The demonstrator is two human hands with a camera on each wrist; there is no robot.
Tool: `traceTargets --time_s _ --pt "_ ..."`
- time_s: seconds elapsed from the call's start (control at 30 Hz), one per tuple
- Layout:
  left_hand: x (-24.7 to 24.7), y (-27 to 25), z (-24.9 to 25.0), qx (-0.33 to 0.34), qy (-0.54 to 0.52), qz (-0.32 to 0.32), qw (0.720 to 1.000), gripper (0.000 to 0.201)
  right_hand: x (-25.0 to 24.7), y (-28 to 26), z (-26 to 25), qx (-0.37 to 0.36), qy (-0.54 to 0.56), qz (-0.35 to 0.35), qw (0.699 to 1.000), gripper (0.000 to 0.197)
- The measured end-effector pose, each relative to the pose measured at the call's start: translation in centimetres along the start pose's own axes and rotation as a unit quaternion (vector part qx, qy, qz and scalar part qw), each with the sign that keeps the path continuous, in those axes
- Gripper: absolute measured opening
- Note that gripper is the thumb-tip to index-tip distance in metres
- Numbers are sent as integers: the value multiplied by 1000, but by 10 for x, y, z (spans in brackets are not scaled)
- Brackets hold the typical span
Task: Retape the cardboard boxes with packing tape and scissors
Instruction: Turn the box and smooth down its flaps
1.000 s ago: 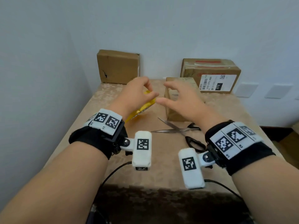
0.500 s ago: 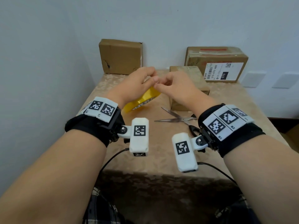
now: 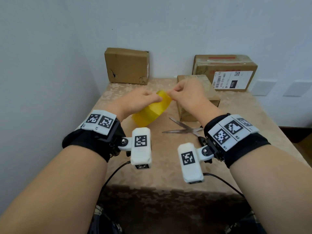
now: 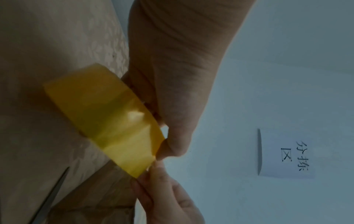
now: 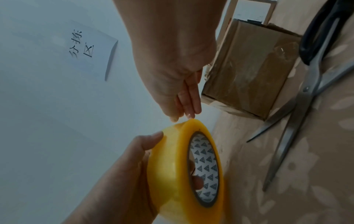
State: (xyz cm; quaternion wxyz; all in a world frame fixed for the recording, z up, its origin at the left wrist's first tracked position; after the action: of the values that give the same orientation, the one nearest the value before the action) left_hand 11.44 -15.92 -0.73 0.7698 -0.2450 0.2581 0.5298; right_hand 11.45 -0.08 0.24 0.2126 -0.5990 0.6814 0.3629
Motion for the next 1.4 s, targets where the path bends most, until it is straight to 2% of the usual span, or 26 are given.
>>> traceTargets --time_s 0.1,0.2,0.3,0.37,0.43,0.53,0.63,0.77,0.87,0.97,1.07,1.27,1.4 --pt "-3 -2 -1 8 -24 -2 1000 40 0 0 0 2 -9 0 1000 24" --pt "-10 -3 6 29 -55 58 996 50 -5 0 -1 17 3 28 999 23" --pt "-18 -3 10 42 -127 123 983 34 -14 0 -2 25 16 52 998 22" --pt "-20 -4 14 56 -133 132 981 28 -20 0 0 20 20 59 998 26" --pt "-20 -3 18 78 -109 124 983 19 -24 2 3 22 29 59 998 26" --pt "-22 -3 23 103 -76 123 984 20 -37 3 1 22 35 76 996 30" --pt "-23 1 24 101 47 146 983 23 -52 3 3 9 61 89 994 35" --pt "-11 9 30 82 206 134 966 36 -57 -5 23 52 71 58 994 39" --pt "2 17 39 86 291 122 945 46 -58 -4 39 101 59 38 992 23" --pt "3 29 49 88 359 126 921 48 -60 -5 47 124 37 43 991 29" --pt "0 38 58 84 383 118 912 45 -60 -3 51 123 1 52 991 33" --pt "6 47 57 63 371 80 923 47 -56 4 59 118 -66 40 990 21" --pt "10 48 58 69 382 81 918 47 -56 4 63 120 -100 36 987 15"
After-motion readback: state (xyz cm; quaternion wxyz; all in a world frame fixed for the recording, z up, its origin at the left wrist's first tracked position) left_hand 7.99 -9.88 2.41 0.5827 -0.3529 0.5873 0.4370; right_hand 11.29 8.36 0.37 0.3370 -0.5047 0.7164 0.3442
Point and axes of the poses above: each hand's wrist, its own y-axis towards the middle knuckle, its own x-axis out of the palm, z = x × y, the point moved 4 cm from there along y, towards the middle knuckle, and after that the axes turned 3 degrees about -z, right-handed, at the moved point
